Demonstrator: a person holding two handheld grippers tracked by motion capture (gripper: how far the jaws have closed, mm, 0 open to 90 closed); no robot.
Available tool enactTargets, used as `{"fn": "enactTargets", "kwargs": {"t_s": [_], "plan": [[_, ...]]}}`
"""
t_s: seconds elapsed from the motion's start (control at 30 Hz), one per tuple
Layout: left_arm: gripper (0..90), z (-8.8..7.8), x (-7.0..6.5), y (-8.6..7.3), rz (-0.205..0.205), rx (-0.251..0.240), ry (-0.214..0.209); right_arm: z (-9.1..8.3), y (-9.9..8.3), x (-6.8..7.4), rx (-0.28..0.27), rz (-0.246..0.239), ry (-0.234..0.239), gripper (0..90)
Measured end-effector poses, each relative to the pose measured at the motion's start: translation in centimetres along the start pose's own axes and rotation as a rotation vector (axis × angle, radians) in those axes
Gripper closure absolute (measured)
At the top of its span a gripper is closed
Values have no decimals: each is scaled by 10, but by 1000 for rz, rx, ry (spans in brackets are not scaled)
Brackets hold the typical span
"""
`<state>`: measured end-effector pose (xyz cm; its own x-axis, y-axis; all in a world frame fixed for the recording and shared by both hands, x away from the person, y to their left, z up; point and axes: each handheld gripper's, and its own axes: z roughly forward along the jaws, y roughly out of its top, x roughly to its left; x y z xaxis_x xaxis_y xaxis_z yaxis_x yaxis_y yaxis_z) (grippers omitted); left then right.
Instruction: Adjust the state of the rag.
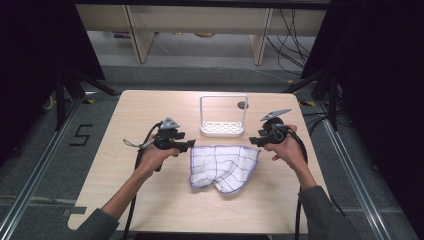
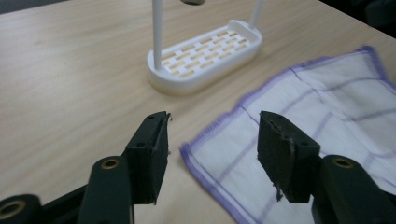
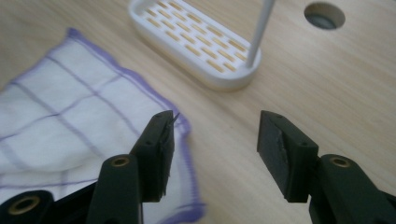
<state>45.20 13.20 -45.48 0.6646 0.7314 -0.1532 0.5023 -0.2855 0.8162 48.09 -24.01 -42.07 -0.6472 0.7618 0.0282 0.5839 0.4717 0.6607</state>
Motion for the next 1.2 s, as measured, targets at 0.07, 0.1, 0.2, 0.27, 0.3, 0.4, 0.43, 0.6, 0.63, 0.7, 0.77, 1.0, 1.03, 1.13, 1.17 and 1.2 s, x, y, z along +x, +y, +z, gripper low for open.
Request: {"fn": "enactTargets", "kwargs": {"t_s": [0.07,0.1,0.2,0.27,0.3,0.4,0.43,0.6,0.63,0.7,0.77,1.0,1.03,1.13,1.17,1.2], "plan": [[420,-16,-9,-11,-2,13,-33,-21,-3,12,-35,-7,22,462],[413,-23,-13,-17,1,25,-56,-28,-7,20,-58,-7,36,462],[397,-37,-28,-36,-15,31,-100,-43,-20,44,-52,-34,87,457],[380,-42,-37,-49,-10,52,-105,-45,-31,63,-46,-64,126,455],[377,-43,-43,-56,-11,58,-96,-44,-37,71,-55,-81,147,454],[375,-44,-54,-70,-18,77,-117,-38,-51,94,-36,-94,225,447],[375,-44,-58,-74,-18,81,-113,-36,-55,101,-40,-99,259,449],[390,-34,-72,-83,0,96,-124,-24,-66,131,-17,-177,278,464],[401,-30,-74,-83,-2,102,-120,-21,-67,136,-8,-191,270,465],[422,-24,-77,-84,2,109,-116,-11,-69,144,1,-204,240,477],[444,-19,-79,-84,19,118,-110,0,-71,147,24,-235,237,488],[827,-17,-79,-71,117,68,-97,20,-77,150,85,-318,225,858],[841,-20,-78,-68,125,59,-100,15,-76,148,75,-311,232,865],[855,-39,-72,-59,161,29,-106,-3,-75,139,35,-296,235,871],[856,-46,-69,-56,163,14,-110,-12,-74,135,26,-285,240,871],[856,-53,-66,-54,163,8,-114,-22,-74,130,12,-285,261,871]]}}
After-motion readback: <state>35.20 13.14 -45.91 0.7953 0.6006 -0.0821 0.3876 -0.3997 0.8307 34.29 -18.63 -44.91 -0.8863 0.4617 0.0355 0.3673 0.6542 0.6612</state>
